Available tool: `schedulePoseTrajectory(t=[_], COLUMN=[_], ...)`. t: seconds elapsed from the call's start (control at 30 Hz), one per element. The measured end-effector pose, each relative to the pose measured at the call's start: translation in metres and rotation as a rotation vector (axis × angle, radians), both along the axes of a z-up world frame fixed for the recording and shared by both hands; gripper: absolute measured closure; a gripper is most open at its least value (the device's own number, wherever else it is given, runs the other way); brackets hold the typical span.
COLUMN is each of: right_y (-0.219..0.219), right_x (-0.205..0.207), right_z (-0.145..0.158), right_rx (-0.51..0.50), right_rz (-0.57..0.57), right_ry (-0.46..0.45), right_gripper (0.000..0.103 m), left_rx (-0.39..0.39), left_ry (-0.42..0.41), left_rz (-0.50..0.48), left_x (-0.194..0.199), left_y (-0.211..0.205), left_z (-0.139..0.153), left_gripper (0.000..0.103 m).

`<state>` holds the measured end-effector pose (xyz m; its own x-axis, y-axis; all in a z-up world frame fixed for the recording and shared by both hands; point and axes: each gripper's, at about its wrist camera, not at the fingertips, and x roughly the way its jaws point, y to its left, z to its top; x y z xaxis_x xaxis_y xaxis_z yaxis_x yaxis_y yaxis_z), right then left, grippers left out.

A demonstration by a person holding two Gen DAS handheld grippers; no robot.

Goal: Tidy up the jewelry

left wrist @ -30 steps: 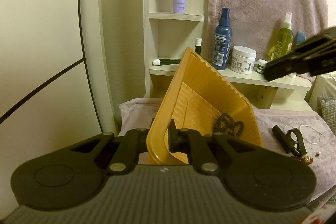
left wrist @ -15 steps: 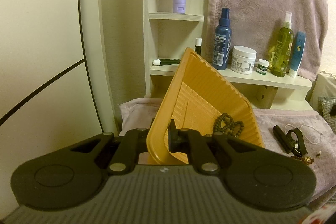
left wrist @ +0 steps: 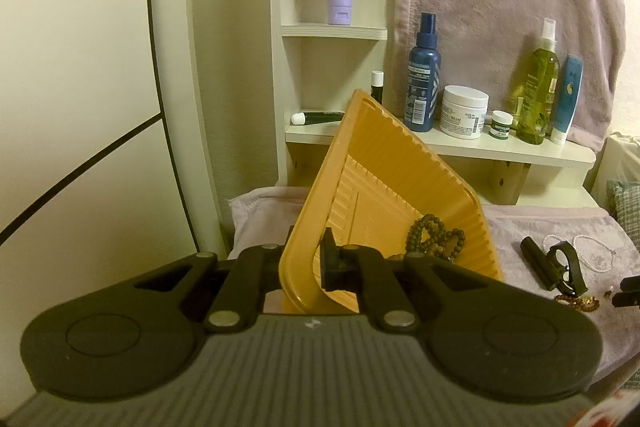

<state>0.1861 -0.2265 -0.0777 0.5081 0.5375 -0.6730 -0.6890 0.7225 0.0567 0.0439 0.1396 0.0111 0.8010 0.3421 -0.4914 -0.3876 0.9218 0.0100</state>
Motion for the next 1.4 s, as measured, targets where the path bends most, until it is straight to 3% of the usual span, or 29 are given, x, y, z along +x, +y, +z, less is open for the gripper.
schedulePoseTrajectory(t=[0.47,0.53,0.83,1.13,1.4], right_y=[0.012,0.012,0.019,0.082,0.145], right_x=[0.007,0.006,-0.004,-0.03,-0.038], right_z=[-0.008,-0.008,0.011,0.059,0.069], right_rx=[-0.021,-0.024,-0.015,0.128,0.17], right_rz=[0.011,0.018,0.048,0.257,0.37], right_ry=[-0.021,-0.022,-0.075,-0.112,-0.129], right_gripper=[0.073,0.084,0.084,0.084,0.084], left_rx=[0.001,0.0,0.001,0.001,-0.001], left_ry=[0.0,0.0,0.0,0.0,0.0], left_rz=[0.0,-0.001,0.0,-0.001,-0.002], left_x=[-0.001,-0.001,0.0,0.0,-0.001], left_y=[0.001,0.0,0.0,-0.001,-0.001], left_z=[0.0,-0.001,0.0,-0.001,0.0], left_gripper=[0.096,0.096,0.096,0.096,0.096])
